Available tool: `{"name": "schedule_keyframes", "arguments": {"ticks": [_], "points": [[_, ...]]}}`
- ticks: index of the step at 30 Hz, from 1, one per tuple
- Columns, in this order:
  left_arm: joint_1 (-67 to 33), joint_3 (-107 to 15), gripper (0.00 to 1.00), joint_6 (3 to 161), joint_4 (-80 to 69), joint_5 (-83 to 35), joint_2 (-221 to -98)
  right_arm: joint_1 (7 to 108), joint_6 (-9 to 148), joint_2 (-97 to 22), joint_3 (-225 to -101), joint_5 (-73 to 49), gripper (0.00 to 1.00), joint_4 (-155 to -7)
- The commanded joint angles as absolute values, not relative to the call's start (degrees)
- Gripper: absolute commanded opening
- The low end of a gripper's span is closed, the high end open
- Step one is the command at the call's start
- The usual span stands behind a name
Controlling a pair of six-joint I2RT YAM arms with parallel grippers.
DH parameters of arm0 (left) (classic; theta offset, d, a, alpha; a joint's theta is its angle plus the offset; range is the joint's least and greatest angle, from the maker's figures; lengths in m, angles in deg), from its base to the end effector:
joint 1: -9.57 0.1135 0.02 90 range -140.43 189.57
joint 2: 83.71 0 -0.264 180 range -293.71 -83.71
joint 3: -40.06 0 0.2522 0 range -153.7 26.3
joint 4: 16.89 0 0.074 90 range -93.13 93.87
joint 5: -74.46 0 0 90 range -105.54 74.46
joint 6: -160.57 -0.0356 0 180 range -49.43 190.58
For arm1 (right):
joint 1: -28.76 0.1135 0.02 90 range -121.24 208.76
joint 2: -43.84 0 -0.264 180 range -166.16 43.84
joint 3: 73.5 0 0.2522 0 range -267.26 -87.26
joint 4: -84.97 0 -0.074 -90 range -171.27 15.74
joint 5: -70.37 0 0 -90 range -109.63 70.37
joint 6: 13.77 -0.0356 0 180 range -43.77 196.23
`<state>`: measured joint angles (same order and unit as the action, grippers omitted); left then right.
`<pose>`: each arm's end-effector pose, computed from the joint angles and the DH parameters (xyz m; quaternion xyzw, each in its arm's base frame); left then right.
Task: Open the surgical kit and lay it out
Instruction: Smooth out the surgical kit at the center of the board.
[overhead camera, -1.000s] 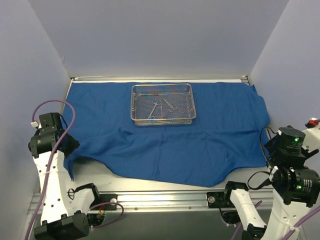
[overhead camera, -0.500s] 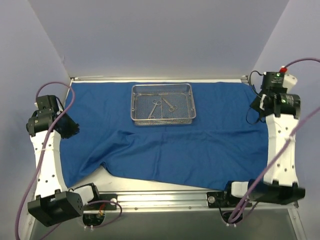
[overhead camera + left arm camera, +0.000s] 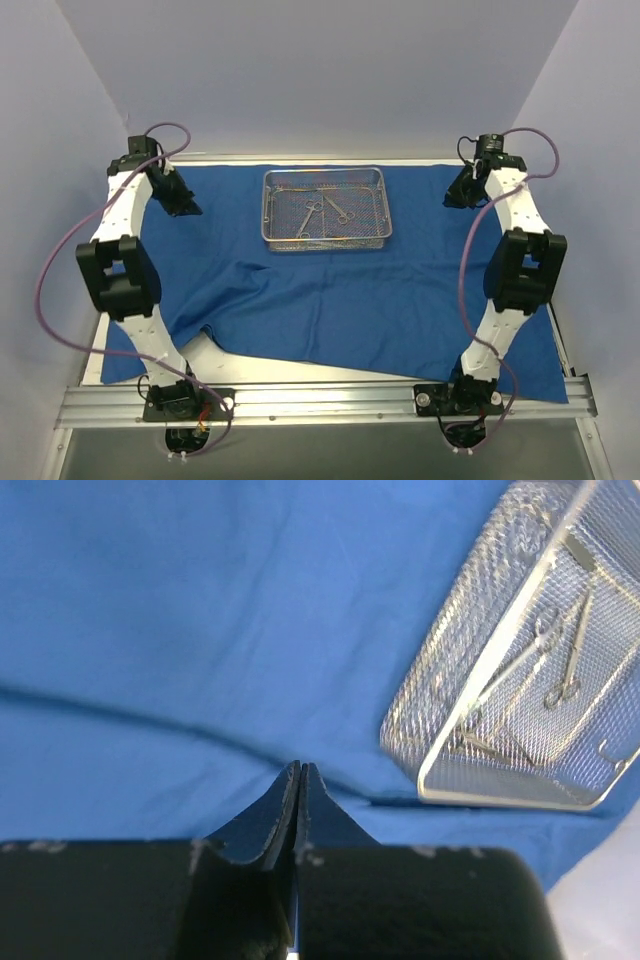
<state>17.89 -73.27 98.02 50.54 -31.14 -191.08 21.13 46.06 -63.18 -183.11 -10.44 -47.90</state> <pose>0.3985 0.0486 0.2965 -0.2631 0.9241 -0.1703 0.2189 0.4240 -0.0511 0.3008 0.2685 0.8798 0.1477 0.3633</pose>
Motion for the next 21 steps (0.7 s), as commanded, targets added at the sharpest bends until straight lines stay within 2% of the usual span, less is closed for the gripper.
{"name": "schedule_keyframes", "arguments": {"ticks": [1,6,9,10,11,17,21], "points": [[18.36,-81.96,0.02,98.96,52.85,-33.91,-199.86,19.36,45.64,-69.96,-187.35,-3.21,0.00,-51.37],[18.98,-93.03,0.02,101.86,58.38,-28.84,-210.34,17.61,46.52,-81.46,-194.04,0.23,0.00,-51.30],[19.07,-106.37,0.02,101.60,67.94,-27.50,-221.05,16.64,48.44,-86.49,-197.29,-1.42,0.00,-49.99],[18.98,-115.90,0.02,100.73,71.37,-26.10,-227.87,16.64,49.24,-87.81,-198.43,-2.40,0.00,-49.02],[18.89,-119.47,0.02,100.63,76.19,-25.13,-230.63,16.64,50.03,-90.78,-201.57,-3.54,0.00,-47.88],[21.52,-123.62,0.02,105.90,73.52,-26.25,-237.86,17.25,50.75,-100.28,-208.36,-8.99,0.00,-45.41],[22.58,-134.70,0.02,107.66,76.85,-31.43,-248.65,18.65,49.86,-107.06,-217.39,-9.87,0.00,-42.43]]}}
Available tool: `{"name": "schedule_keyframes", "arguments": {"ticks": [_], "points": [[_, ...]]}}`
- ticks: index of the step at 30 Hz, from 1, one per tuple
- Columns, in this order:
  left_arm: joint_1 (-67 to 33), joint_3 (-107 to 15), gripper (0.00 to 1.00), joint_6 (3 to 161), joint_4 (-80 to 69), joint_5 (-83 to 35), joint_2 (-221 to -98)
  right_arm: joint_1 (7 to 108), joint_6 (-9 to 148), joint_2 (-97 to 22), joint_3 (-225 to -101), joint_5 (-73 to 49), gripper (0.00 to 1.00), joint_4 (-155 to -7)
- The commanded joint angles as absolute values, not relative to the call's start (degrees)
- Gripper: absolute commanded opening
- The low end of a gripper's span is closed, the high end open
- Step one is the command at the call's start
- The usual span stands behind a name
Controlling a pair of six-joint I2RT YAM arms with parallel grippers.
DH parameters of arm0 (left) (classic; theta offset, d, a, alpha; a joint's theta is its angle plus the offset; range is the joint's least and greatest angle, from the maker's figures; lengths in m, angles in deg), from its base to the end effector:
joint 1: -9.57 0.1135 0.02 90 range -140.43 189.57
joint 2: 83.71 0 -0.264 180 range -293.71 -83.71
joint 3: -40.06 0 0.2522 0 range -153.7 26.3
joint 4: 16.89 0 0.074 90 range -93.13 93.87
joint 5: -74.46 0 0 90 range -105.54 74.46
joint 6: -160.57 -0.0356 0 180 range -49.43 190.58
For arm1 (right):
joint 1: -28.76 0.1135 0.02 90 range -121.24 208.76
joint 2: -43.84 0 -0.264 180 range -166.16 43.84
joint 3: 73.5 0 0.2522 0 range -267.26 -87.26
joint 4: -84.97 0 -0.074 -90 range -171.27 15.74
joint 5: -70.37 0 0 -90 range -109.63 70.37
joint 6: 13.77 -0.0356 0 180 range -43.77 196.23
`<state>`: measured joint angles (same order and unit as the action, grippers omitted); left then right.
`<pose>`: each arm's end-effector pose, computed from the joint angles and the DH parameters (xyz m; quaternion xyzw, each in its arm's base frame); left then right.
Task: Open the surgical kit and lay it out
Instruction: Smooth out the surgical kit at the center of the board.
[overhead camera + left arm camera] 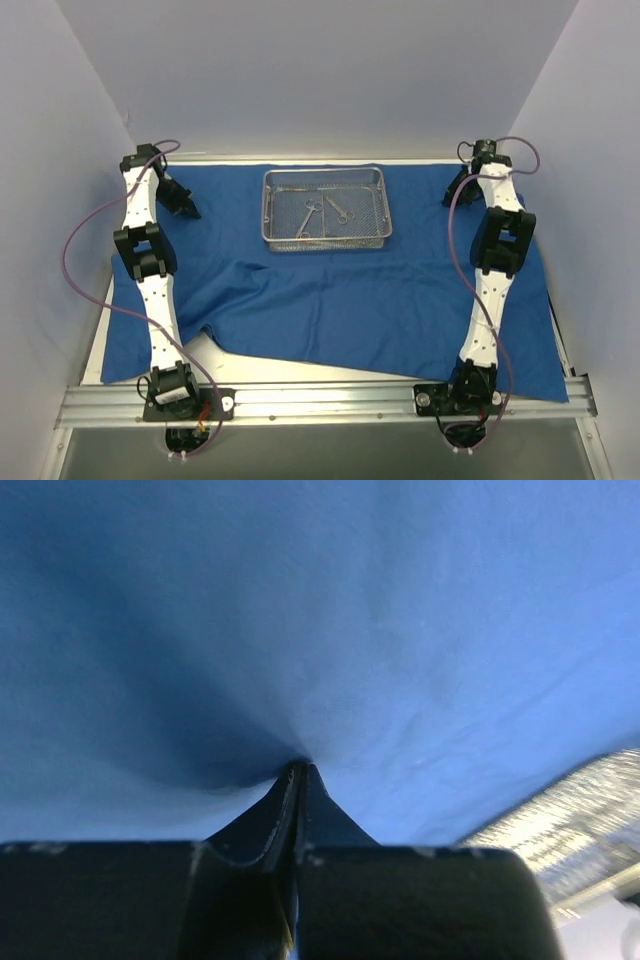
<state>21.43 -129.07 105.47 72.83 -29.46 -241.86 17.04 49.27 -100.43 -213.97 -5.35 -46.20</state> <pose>0.5242 0.1013 0.1533 -0.3811 0.9115 -0.1376 0.0713 0.5421 -0.1035 0.1647 0.2737 0.9001 0.1589 0.2995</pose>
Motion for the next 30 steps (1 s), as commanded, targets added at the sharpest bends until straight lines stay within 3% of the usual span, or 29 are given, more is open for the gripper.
{"name": "schedule_keyframes", "arguments": {"ticks": [1,11,20,27,30], "points": [[22.58,-135.23,0.02,108.88,76.16,-33.19,-249.81,19.44,49.69,-108.03,-218.73,-10.31,0.00,-42.07],[28.28,-137.18,0.02,117.94,63.24,-47.18,-255.18,20.41,42.13,-119.54,-233.23,-7.68,0.00,-43.29],[31.63,-136.73,0.02,119.09,56.47,-51.75,-256.76,16.99,38.09,-119.20,-232.89,-7.42,0.00,-46.81],[31.72,-136.12,0.02,119.97,47.94,-55.62,-249.76,16.11,40.89,-118.06,-234.74,1.36,0.00,-51.91],[30.23,-132.63,0.02,116.55,47.85,-53.09,-241.17,17.95,44.22,-114.90,-235.09,2.60,0.09,-53.13]]}}
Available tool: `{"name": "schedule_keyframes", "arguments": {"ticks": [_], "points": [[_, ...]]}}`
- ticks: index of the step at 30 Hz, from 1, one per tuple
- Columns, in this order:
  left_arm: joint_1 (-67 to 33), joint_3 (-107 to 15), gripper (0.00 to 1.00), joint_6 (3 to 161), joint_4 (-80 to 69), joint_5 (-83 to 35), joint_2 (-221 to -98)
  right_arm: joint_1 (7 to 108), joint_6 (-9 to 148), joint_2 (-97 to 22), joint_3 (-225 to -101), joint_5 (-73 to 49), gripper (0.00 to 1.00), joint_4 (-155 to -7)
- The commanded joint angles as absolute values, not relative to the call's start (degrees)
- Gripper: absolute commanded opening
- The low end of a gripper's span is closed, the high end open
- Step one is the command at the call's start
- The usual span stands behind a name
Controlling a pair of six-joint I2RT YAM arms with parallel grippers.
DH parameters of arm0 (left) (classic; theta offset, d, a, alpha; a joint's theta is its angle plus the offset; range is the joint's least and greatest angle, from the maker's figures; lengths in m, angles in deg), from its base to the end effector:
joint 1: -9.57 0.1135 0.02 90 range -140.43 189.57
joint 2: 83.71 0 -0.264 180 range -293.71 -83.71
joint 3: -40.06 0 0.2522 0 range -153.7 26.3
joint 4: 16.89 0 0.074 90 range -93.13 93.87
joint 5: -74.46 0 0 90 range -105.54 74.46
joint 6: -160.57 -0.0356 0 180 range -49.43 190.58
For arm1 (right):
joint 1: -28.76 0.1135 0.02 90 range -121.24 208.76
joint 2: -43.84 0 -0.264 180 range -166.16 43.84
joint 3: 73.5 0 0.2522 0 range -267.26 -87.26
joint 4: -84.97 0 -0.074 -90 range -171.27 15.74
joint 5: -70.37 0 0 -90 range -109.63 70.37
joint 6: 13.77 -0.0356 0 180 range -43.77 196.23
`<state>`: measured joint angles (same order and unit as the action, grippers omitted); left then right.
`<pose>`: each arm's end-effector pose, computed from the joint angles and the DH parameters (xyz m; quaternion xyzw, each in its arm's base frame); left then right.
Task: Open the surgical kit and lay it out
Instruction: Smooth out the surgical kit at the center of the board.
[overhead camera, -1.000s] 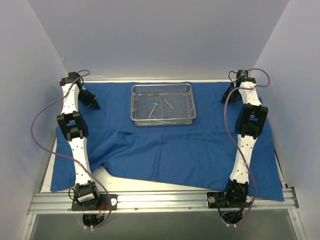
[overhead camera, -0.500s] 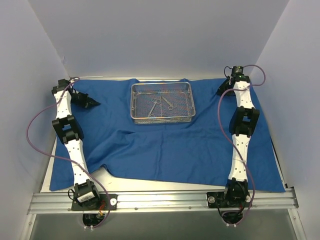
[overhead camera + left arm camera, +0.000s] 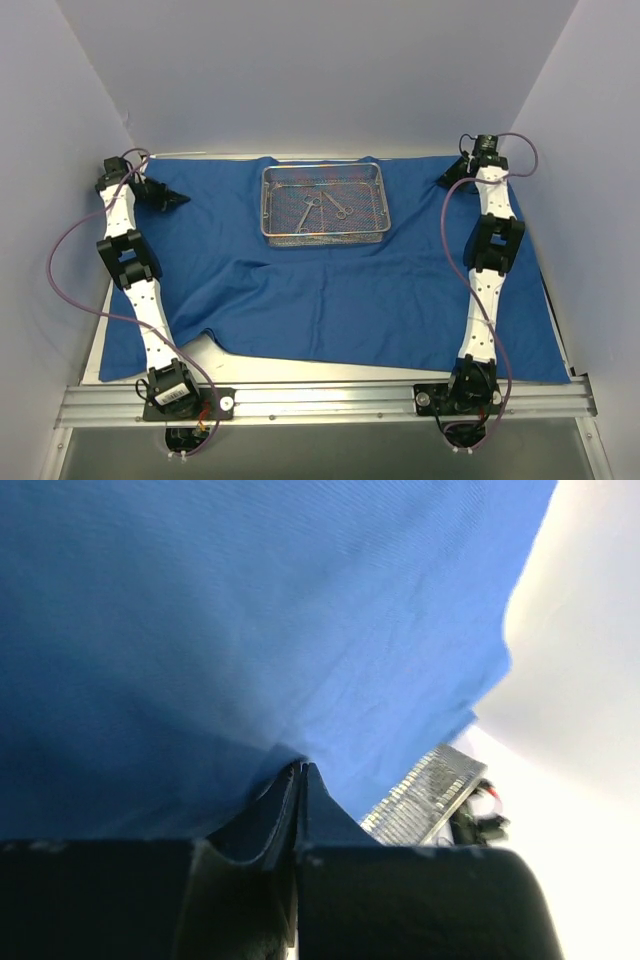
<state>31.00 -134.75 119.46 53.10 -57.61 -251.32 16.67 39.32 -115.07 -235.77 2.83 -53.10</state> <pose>0.5430 0.1875 0.1124 -0.4534 0.7903 -0.3910 0.1305 0.5912 -0.1127 0.1566 0.2896 0.8392 0.2628 0.3779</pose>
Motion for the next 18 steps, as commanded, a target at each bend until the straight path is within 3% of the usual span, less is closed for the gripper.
{"name": "schedule_keyframes", "arguments": {"ticks": [1,6,9,10,14,15,16,17,18], "points": [[29.36,-130.60,0.02,114.98,47.76,-52.12,-238.43,18.21,44.41,-114.02,-234.22,3.13,0.11,-53.75],[25.93,-126.98,0.03,107.68,55.56,-38.95,-223.84,18.39,43.80,-107.26,-233.69,3.75,0.22,-54.11],[23.47,-128.47,0.09,102.84,64.26,-25.43,-217.95,18.57,43.19,-102.07,-231.06,2.78,0.32,-52.36],[22.94,-128.04,0.16,100.66,67.94,-21.73,-216.09,19.00,43.18,-99.19,-230.18,2.00,0.34,-51.39],[22.32,-111.82,0.25,97.74,64.39,-14.05,-203.36,23.30,46.07,-89.97,-221.22,-0.11,0.36,-49.10],[22.67,-100.81,0.25,96.95,60.02,-15.53,-196.98,24.45,46.34,-87.93,-217.11,-0.90,0.36,-48.49],[23.02,-95.65,0.22,96.59,58.50,-16.07,-193.96,26.63,46.52,-85.91,-214.81,-1.17,0.36,-48.66],[23.63,-90.73,0.03,96.68,56.83,-18.07,-191.23,27.79,47.04,-81.62,-212.53,-1.70,0.36,-49.01],[24.33,-81.02,0.02,96.94,55.07,-21.14,-185.72,28.58,47.31,-79.06,-210.07,-2.57,0.36,-49.27]]}}
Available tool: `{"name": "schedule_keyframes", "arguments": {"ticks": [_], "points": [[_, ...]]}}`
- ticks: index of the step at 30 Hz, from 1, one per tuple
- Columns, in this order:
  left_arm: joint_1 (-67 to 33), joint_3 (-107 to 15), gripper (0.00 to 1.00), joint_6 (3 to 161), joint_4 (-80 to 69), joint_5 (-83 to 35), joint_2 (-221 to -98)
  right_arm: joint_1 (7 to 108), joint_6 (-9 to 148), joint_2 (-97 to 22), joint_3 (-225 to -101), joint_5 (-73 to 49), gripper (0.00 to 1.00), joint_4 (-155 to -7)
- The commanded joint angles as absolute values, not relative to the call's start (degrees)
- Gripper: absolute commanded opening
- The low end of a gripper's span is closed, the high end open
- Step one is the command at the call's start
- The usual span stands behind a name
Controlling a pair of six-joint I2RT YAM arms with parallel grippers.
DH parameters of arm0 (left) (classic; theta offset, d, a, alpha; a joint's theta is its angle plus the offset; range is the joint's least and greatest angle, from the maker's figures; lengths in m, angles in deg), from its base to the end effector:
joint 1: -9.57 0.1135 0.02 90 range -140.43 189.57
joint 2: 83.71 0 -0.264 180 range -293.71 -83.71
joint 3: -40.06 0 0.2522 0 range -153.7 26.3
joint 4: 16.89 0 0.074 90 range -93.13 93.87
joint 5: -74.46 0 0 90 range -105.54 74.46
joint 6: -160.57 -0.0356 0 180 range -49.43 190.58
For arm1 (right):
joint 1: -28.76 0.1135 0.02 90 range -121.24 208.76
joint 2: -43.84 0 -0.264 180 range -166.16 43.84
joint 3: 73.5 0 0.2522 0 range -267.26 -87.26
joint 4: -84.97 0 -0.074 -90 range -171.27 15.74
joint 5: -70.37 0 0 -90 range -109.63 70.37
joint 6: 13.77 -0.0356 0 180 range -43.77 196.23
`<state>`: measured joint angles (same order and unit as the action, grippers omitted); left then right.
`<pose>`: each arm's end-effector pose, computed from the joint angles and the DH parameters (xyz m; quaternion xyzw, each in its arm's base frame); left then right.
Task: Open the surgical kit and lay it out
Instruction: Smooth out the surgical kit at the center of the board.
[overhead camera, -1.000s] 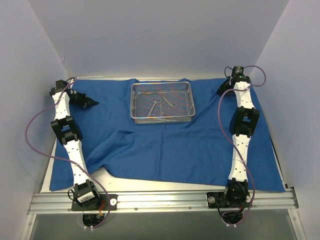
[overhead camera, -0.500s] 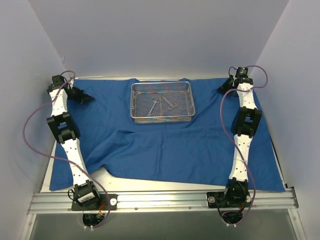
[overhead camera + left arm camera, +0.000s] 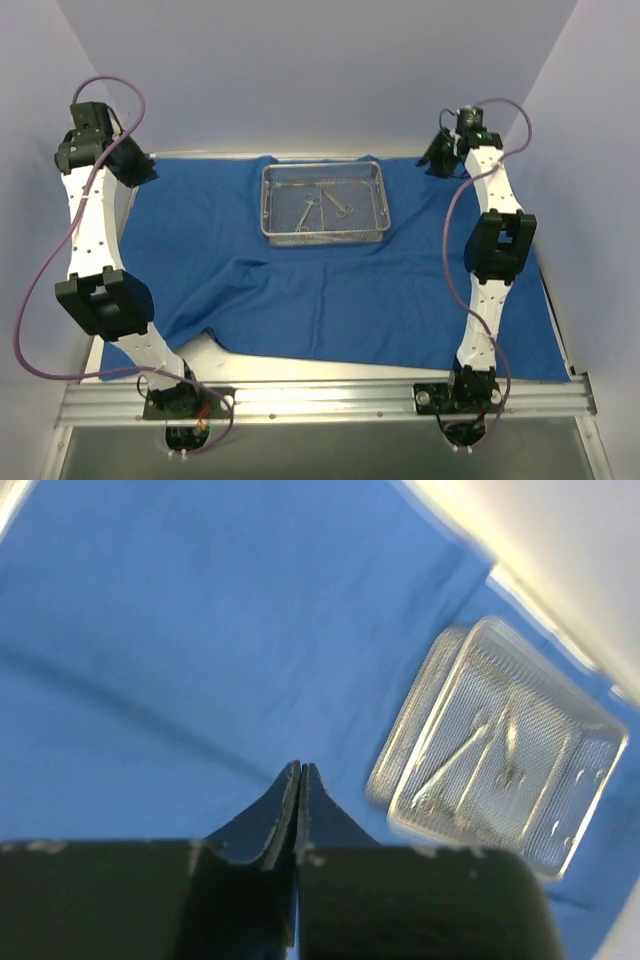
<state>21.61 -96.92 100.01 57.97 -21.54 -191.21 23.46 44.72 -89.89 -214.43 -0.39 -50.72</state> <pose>0.3878 0.0789 0.4115 -0.3086 0.8710 -0.1052 0.3674 0.5373 -0.0381 0.2709 0.2081 0.8611 0.2453 0.3937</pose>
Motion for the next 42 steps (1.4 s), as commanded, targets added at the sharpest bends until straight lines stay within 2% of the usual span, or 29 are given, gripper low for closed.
{"name": "schedule_keyframes", "arguments": {"ticks": [1,3,5,6,7,8,11,13,14,16,25,38,42], "points": [[25.64,-76.75,0.02,97.38,51.57,-23.00,-183.05,30.85,47.66,-76.86,-205.52,-3.28,0.36,-49.45],[26.97,-67.70,0.04,96.77,47.69,-27.65,-177.44,36.30,49.24,-69.92,-200.84,-4.60,0.36,-50.32],[27.41,-66.25,0.13,94.75,47.58,-27.50,-175.47,43.48,52.13,-64.72,-195.64,-5.13,0.36,-50.76],[27.41,-66.33,0.22,93.79,47.76,-27.50,-174.68,46.23,52.76,-63.40,-194.06,-5.04,0.34,-50.94],[27.07,-67.38,0.24,92.39,48.11,-26.54,-174.50,48.95,53.11,-62.34,-192.31,-4.78,0.32,-50.86],[27.06,-68.08,0.25,92.20,48.55,-26.01,-174.59,54.46,53.20,-62.25,-191.59,-4.00,0.29,-51.72],[26.80,-69.58,0.32,94.04,48.55,-25.65,-175.12,62.14,53.03,-63.56,-190.01,0.40,0.21,-55.67],[26.71,-70.11,0.38,95.96,48.11,-26.26,-174.77,68.38,52.07,-65.48,-189.65,2.15,0.13,-58.05],[26.89,-69.59,0.40,96.85,47.94,-26.44,-173.98,69.97,51.36,-66.11,-189.30,3.04,0.05,-60.85],[26.89,-68.89,0.40,98.86,47.76,-26.36,-173.45,74.02,49.09,-68.64,-189.04,4.88,0.00,-63.41],[26.54,-66.33,0.38,98.88,49.07,-26.62,-170.46,85.09,48.81,-80.78,-189.04,9.28,0.00,-70.27],[26.27,-63.26,0.43,98.88,49.25,-24.86,-167.29,90.46,52.14,-90.63,-192.03,9.46,0.00,-74.23],[26.27,-63.52,0.43,98.88,48.64,-24.51,-167.91,93.09,55.92,-93.79,-192.99,9.02,0.00,-69.59]]}}
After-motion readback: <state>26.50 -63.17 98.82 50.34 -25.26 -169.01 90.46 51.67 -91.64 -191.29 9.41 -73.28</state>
